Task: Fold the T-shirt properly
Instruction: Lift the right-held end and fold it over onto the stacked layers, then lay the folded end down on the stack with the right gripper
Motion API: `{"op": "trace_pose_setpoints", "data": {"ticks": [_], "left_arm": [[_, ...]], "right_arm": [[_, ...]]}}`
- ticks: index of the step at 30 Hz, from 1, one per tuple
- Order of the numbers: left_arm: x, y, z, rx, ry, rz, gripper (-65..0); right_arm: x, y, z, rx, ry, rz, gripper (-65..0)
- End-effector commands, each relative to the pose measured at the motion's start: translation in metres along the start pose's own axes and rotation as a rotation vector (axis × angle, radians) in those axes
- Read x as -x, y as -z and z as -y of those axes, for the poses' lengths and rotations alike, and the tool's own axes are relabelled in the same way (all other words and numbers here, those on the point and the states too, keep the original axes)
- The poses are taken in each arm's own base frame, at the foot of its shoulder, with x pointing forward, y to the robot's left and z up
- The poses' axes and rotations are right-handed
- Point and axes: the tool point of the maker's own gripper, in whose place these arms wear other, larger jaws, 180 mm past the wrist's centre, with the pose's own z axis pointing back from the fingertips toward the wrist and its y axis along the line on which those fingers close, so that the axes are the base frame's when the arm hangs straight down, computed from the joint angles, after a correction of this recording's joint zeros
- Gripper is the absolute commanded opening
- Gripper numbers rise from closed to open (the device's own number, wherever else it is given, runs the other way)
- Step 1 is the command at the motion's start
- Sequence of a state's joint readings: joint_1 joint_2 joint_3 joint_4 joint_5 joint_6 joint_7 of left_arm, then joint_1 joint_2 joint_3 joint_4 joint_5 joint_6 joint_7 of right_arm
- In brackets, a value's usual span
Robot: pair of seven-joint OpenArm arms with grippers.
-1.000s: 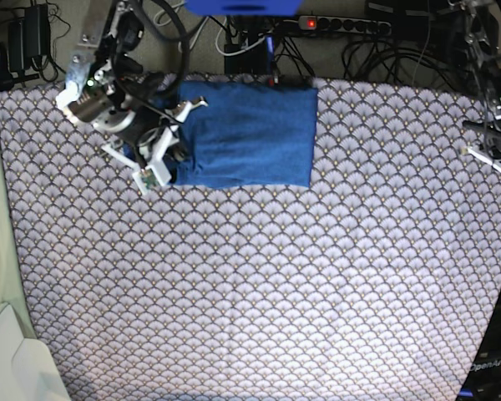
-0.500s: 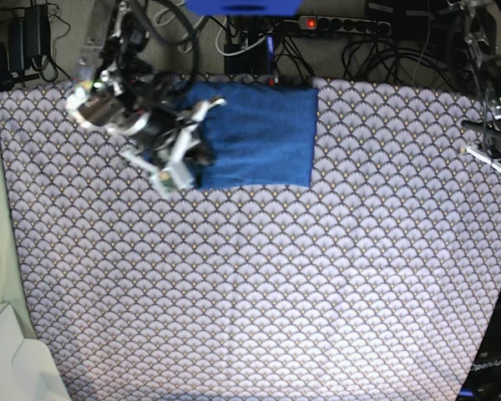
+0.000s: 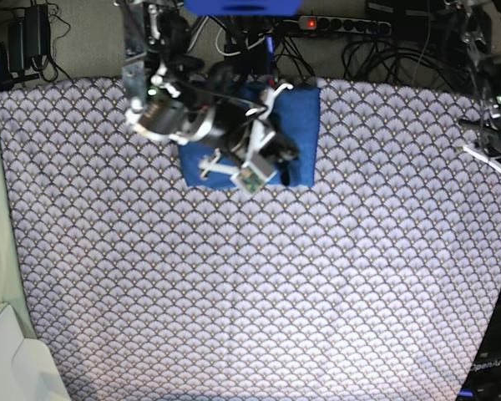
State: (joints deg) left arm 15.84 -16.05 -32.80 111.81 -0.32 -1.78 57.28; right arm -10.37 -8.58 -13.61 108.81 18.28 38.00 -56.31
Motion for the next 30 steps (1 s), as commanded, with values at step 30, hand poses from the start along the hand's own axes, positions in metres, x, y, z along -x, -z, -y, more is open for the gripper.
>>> {"op": "trace_pose_setpoints", "data": {"ticks": [30], "left_arm": [[0.020, -0.009, -0.010, -0.024, 0.052, -0.029, -64.9]], "right_arm": [[0.001, 0.063, 0.004, -0.129, 0.029, -0.036, -64.9]]}}
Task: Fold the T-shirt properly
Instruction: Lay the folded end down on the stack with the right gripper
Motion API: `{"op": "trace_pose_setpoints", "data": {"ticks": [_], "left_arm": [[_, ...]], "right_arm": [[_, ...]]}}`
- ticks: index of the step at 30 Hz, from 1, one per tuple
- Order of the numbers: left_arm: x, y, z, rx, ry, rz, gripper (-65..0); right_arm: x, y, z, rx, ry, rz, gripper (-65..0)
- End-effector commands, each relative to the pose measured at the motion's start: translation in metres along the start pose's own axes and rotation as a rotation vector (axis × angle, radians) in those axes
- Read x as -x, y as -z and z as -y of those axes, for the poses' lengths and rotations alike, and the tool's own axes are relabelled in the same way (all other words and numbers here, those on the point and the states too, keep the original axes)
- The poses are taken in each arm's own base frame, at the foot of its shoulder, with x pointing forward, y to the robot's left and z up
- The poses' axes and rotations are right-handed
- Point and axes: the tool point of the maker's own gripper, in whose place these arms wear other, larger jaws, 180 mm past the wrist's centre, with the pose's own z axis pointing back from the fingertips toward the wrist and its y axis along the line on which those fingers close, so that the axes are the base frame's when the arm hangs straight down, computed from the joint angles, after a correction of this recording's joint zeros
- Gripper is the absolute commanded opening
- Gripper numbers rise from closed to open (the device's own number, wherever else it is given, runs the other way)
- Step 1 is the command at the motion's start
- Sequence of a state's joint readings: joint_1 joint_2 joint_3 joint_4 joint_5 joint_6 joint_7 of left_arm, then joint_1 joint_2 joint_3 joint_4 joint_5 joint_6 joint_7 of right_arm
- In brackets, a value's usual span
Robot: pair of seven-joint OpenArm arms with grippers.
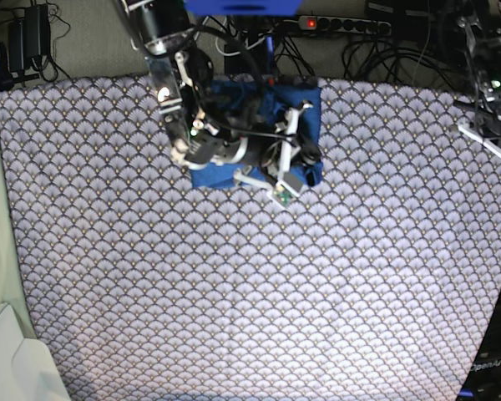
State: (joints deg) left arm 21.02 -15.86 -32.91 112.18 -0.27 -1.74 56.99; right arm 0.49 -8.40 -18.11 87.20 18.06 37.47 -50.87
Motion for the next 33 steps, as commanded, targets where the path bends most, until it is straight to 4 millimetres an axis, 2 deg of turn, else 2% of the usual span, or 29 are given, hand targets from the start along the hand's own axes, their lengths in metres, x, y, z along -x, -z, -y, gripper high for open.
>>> {"op": "trace_pose_setpoints", "data": {"ticks": [1, 3, 5, 12, 15, 19, 25, 30, 33], "left_arm": [[-0.011, -0.004, -0.007, -0.023, 0.009, 0.039, -64.9], [-0.011, -0.004, -0.007, -0.023, 0.009, 0.039, -64.9], [-0.007, -0.004, -0.003, -0.015, -0.003, 0.030, -64.9], [-0.001, -0.007, 0.002, -0.005, -0.013, 0.020, -64.9], [0.000, -0.007, 0.002, -0.005, -0.012, 0.019, -64.9], [0.000, -0.007, 0.002, -0.005, -0.012, 0.019, -64.9], [0.001, -0.006, 0.002, -0.004, -0.011, 0.014, -64.9], [0.007, -0.006, 0.009, 0.010, -0.026, -0.001, -64.7], [0.009, -0.006, 0.013, 0.020, -0.025, -0.005, -64.7]], "right_arm": [[-0.018, 0.000, -0.004, -0.019, -0.005, 0.058, -64.9], [-0.016, 0.003, -0.002, -0.021, -0.003, 0.046, -64.2], [-0.012, 0.005, -0.002, -0.025, 0.002, 0.035, -60.5], [-0.016, 0.004, -0.002, -0.024, -0.005, 0.040, -37.4], [-0.017, 0.003, -0.002, -0.025, -0.008, 0.045, -31.7], [-0.017, 0.003, -0.004, -0.029, -0.012, 0.044, -31.5], [-0.049, -0.017, -0.009, 0.004, -0.087, 0.132, -31.5], [-0.054, -0.033, -0.012, 0.028, -0.125, 0.164, -31.4], [-0.049, -0.041, -0.012, 0.044, -0.134, 0.161, -31.4]]}}
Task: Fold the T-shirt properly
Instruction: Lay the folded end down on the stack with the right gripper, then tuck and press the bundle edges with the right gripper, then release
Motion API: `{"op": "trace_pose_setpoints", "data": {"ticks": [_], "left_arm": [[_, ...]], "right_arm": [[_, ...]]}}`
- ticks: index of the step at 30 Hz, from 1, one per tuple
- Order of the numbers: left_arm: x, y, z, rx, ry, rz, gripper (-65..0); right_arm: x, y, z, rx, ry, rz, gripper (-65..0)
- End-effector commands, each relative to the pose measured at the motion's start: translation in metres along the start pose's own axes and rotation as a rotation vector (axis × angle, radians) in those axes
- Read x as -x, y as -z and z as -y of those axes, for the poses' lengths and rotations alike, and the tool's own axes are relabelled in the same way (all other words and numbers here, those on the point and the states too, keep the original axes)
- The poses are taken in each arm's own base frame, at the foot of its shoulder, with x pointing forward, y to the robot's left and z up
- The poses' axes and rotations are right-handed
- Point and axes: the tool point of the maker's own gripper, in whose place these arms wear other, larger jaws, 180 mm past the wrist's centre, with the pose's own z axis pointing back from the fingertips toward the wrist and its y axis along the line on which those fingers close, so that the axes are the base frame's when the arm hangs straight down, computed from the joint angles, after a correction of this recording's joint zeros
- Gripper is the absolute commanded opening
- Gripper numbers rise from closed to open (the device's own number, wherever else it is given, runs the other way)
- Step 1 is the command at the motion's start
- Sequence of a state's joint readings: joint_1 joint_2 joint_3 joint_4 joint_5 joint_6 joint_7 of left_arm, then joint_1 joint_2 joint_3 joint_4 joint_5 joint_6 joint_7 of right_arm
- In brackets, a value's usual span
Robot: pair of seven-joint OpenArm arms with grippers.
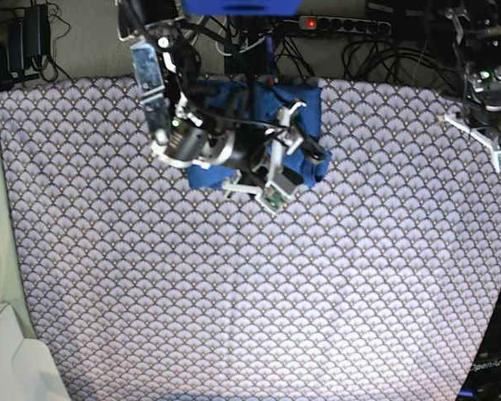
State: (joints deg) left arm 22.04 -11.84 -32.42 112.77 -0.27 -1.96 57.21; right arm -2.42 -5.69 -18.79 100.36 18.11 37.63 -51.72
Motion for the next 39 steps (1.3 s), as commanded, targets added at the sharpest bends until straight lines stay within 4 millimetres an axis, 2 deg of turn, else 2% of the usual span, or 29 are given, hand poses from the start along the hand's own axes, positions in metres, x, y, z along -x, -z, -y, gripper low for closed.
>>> {"op": "trace_pose_setpoints", "data": {"ticks": [1, 7, 12, 16, 20, 24, 29, 33, 39], "left_arm": [[-0.009, -0.002, -0.001, -0.002, 0.031, 0.033, -64.7], [-0.005, -0.003, 0.023, 0.091, 0.117, 0.025, -64.6], [-0.002, -0.003, 0.030, 0.115, 0.133, 0.022, -64.6], [0.010, 0.004, 0.031, 0.121, 0.127, -0.016, -64.6], [0.014, 0.008, 0.029, 0.120, 0.132, -0.033, -64.6], [0.015, 0.009, 0.028, 0.119, 0.134, -0.037, -64.6], [0.017, 0.009, 0.025, 0.113, 0.134, -0.040, -64.6], [0.013, 0.009, 0.010, 0.084, 0.178, -0.036, -64.6], [-0.001, 0.010, -0.020, 0.019, 0.238, -0.017, -64.6]], "right_arm": [[-0.021, -0.005, -0.004, -0.008, -0.017, 0.074, -31.4], [-0.010, -0.027, -0.006, 0.024, -0.050, 0.066, -31.4], [0.000, -0.044, -0.005, 0.051, -0.085, 0.045, -31.4], [0.006, -0.057, -0.005, 0.066, -0.110, 0.029, -31.4], [0.026, -0.070, 0.012, 0.124, -0.065, -0.003, -31.4], [0.036, -0.081, 0.028, 0.180, -0.024, -0.015, -31.5], [0.047, -0.081, 0.021, 0.170, 0.014, -0.018, -31.7], [0.043, -0.079, 0.013, 0.154, 0.032, 0.027, -37.1], [0.046, -0.067, 0.007, 0.126, 0.054, 0.022, -50.4]]}}
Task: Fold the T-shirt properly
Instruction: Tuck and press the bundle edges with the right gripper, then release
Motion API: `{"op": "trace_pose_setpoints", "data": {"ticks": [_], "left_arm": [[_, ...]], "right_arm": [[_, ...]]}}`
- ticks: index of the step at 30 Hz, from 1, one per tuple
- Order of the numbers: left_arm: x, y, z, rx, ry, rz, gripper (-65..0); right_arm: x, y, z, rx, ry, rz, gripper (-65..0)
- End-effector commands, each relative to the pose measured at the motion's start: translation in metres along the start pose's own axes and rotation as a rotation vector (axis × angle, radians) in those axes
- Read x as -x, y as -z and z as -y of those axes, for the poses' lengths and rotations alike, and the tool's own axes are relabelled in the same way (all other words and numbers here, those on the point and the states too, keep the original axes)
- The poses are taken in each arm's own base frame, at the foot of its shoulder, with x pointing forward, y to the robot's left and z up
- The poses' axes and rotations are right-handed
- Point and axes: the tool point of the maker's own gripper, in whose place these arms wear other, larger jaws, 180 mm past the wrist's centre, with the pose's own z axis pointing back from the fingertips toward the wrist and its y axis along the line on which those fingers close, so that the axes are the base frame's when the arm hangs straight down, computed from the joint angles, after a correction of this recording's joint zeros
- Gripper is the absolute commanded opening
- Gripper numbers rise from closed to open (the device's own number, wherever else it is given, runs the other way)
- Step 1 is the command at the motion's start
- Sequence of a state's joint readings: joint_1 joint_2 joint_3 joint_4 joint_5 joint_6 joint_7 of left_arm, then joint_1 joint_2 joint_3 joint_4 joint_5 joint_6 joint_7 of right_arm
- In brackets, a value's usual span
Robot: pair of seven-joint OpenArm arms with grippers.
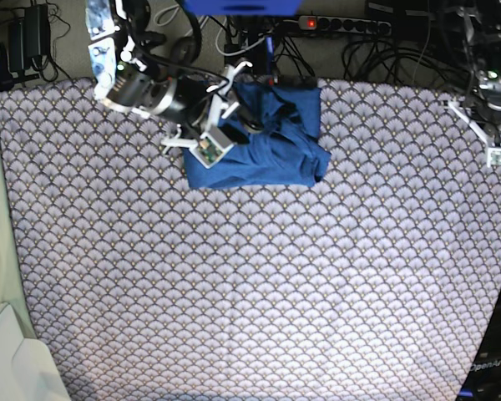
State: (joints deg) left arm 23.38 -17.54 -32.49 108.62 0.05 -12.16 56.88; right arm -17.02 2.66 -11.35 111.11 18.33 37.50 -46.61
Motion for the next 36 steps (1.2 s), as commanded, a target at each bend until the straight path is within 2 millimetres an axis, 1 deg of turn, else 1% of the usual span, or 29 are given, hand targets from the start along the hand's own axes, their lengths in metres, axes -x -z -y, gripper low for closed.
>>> {"op": "trace_pose_setpoints", "data": {"ticks": [1, 5, 6, 9, 11, 13, 14, 17, 20, 24, 29, 31, 32, 35, 36], "left_arm": [[-0.009, -0.004, -0.020, -0.053, -0.001, 0.032, -64.6], [-0.007, -0.009, -0.048, -0.118, -0.048, 0.034, -64.6], [-0.007, -0.010, -0.053, -0.130, -0.059, 0.035, -64.6], [-0.004, -0.012, -0.058, -0.144, -0.064, 0.030, -64.6], [0.001, -0.012, -0.060, -0.150, -0.061, 0.017, -64.6], [0.006, -0.014, -0.063, -0.156, -0.063, 0.009, -64.6], [0.006, -0.014, -0.064, -0.157, -0.064, 0.009, -64.6], [0.007, -0.014, -0.064, -0.158, -0.063, 0.006, -64.6], [0.007, -0.014, -0.064, -0.158, -0.063, 0.006, -64.6], [0.007, -0.014, -0.063, -0.156, -0.066, 0.007, -64.6], [0.008, -0.013, -0.063, -0.157, -0.065, 0.003, -64.6], [0.008, -0.013, -0.063, -0.157, -0.065, 0.003, -64.6], [0.008, -0.013, -0.063, -0.157, -0.065, 0.003, -64.6], [0.005, -0.013, -0.063, -0.156, -0.069, 0.010, -64.6], [0.005, -0.013, -0.062, -0.154, -0.068, 0.011, -64.6]], "right_arm": [[-0.013, 0.000, 0.001, -0.004, -0.004, 0.048, -52.8], [-0.011, 0.012, 0.006, -0.012, 0.021, 0.040, -63.3], [-0.011, 0.015, 0.008, -0.013, 0.024, 0.038, -65.0], [-0.008, 0.023, 0.014, -0.020, 0.036, 0.024, -65.0], [-0.007, 0.030, 0.013, -0.030, 0.054, 0.021, -65.0], [-0.002, 0.035, 0.011, -0.041, 0.073, 0.010, -65.0], [0.001, 0.037, 0.008, -0.052, 0.079, 0.003, -65.0], [0.011, 0.051, -0.015, -0.124, 0.072, -0.035, -65.0], [0.009, 0.060, -0.040, -0.193, 0.059, -0.014, -65.0], [0.017, 0.071, -0.067, -0.269, 0.054, -0.026, -65.0], [0.024, 0.082, -0.071, -0.305, 0.019, -0.076, -65.0], [0.022, 0.080, -0.076, -0.317, -0.003, -0.075, -65.0], [0.017, 0.076, -0.076, -0.316, -0.024, -0.062, -65.0], [-0.007, 0.063, -0.087, -0.331, -0.098, 0.002, -65.0], [-0.011, 0.058, -0.090, -0.334, -0.128, 0.006, -65.0]]}}
